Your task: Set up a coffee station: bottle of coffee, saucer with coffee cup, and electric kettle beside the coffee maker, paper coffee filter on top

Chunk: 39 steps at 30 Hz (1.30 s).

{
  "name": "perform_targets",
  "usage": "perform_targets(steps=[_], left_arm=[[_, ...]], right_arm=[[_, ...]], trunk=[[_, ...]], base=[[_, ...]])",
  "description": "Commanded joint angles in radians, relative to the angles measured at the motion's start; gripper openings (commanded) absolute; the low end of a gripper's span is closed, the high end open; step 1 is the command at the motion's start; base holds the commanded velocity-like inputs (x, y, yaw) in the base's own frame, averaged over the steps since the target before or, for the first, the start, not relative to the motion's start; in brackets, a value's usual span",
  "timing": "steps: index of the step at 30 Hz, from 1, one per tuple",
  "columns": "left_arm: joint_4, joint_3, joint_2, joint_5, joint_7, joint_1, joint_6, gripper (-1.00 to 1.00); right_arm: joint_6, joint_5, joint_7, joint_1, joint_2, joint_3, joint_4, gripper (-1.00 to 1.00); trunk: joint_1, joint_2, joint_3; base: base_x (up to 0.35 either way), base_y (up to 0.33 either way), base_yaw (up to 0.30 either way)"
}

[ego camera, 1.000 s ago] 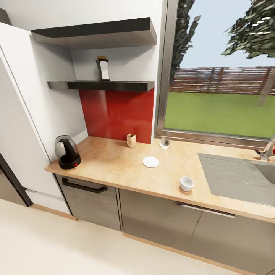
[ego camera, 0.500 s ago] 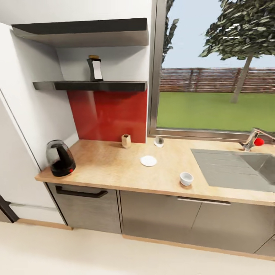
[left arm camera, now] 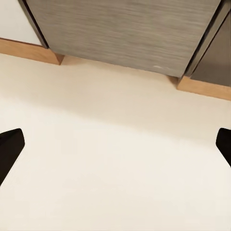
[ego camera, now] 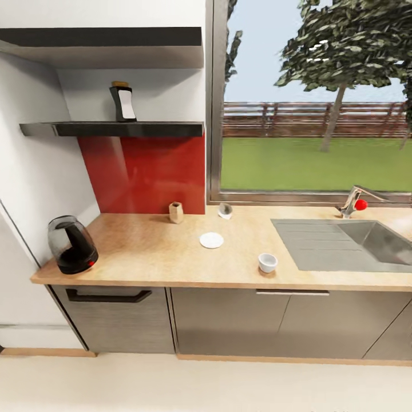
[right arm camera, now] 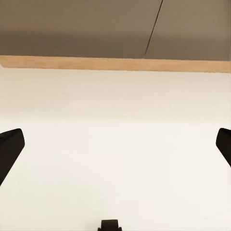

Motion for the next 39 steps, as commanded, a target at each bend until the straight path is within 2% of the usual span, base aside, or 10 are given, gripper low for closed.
perform_targets(steps=[1,19,20,24,27,32,36,39], left_arm=[[0.001,-0.003,0.001,0.007,0.000,-0.001,-0.003,1.00],[0.002,-0.001,0.003,0.010,0.002,-0.002,0.008,1.00],[0.086,-0.002,0.038,0.009,0.002,-0.003,0.015,1.00],[0.218,-0.004,0.081,0.009,0.001,-0.003,0.016,1.00],[0.289,-0.010,0.091,0.009,0.001,-0.003,0.018,1.00],[0.357,-0.012,0.095,0.009,0.002,-0.001,0.049,1.00],[0.375,-0.013,0.098,0.009,0.003,-0.001,0.091,1.00],[0.378,-0.013,0.100,0.009,0.003,-0.001,0.106,1.00]], right_arm=[[-0.003,0.001,0.000,-0.001,0.000,-0.001,0.001,1.00],[-0.005,-0.002,-0.002,-0.001,-0.001,-0.012,-0.008,1.00],[-0.004,-0.001,0.001,-0.001,0.009,-0.004,-0.016,1.00],[-0.044,-0.002,-0.001,-0.001,0.024,-0.002,-0.046,1.00],[-0.098,-0.004,-0.002,-0.001,0.043,-0.002,-0.091,1.00],[-0.120,-0.004,-0.003,-0.001,0.080,-0.002,-0.177,1.00],[-0.123,-0.004,-0.003,-0.001,0.116,-0.001,-0.287,1.00],[-0.119,-0.004,-0.003,-0.004,0.149,-0.001,-0.425,1.00]], trunk=[[0.001,-0.002,-0.002],[0.001,-0.002,-0.002],[0.001,-0.002,-0.002],[0.001,-0.002,-0.002],[0.001,-0.002,-0.002],[0.001,-0.002,-0.002],[0.001,-0.002,-0.002],[0.001,-0.002,-0.002]], base=[[0.000,0.001,-0.032],[0.000,0.000,-0.004],[0.000,0.000,0.000],[0.000,0.000,0.000],[0.000,0.000,0.000],[0.000,0.000,0.000],[0.000,0.000,0.000],[0.000,0.000,0.000]])
